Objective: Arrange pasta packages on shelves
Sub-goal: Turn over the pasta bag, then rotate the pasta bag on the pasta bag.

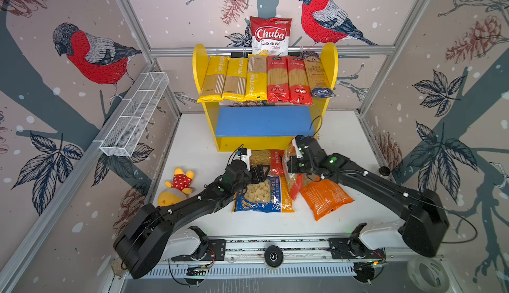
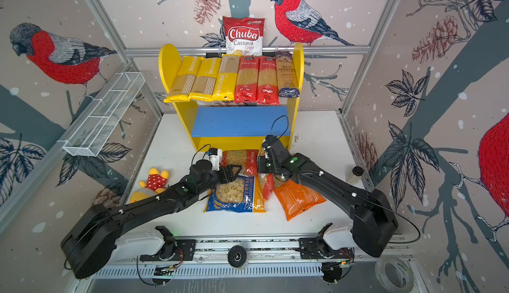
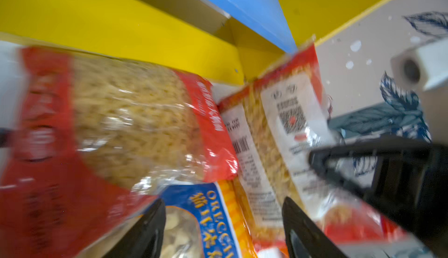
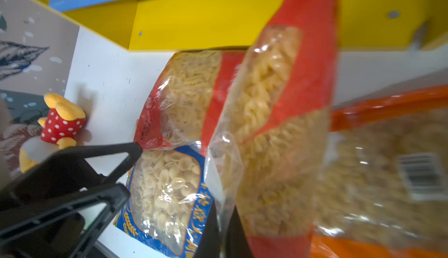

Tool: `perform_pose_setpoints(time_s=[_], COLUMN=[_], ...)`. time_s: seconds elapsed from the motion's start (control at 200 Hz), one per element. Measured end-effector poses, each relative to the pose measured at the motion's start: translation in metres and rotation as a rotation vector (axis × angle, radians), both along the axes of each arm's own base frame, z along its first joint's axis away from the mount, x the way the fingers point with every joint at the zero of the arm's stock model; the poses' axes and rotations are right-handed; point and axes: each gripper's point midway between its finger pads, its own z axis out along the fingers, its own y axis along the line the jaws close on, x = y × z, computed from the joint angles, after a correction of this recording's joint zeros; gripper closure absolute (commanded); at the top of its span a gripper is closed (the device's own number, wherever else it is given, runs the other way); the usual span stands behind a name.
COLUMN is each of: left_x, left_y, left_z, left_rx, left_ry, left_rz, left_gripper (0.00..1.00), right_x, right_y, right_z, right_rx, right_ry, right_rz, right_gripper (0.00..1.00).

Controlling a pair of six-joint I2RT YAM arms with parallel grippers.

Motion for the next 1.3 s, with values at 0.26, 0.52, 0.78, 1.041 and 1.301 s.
perform_pose_setpoints(time_s=[0.26, 0.52, 0.78, 1.041, 1.301], left_x=[-0.004, -0.007, -0.003, -0.011, -0.031], left_y=[0.071, 0.106, 0.119, 0.085, 0.058], left_z=[-0.007, -0.006, 0.007, 0.015, -0.006], left_rx=[0.04, 0.056, 0.061, -0.031, -0.01], left_ry=[0.001, 0.021, 0.032, 0.048, 0.119], left_rz=[0.192, 0.301, 0.342, 0.165, 0.043], left_gripper=[0.25, 0.25, 0.22, 0.2, 0.24], right_x=[-0.018, -0.027, -0.029, 0.0, -0.019], right_y=[0.103, 0.152, 0.113, -0.004, -0.001], right_z=[-0.006, -0.039, 0.029, -0.023, -0.066], right_rx=[0.004, 0.124, 0.403, 0.412, 0.372], right_ry=[-0.035, 0.111, 0.105, 0.189, 0.311], right_rz=[0.124, 0.267, 0.341, 0.071, 0.095], right_gripper=[0.85, 0.39, 0.35, 0.32, 0.31])
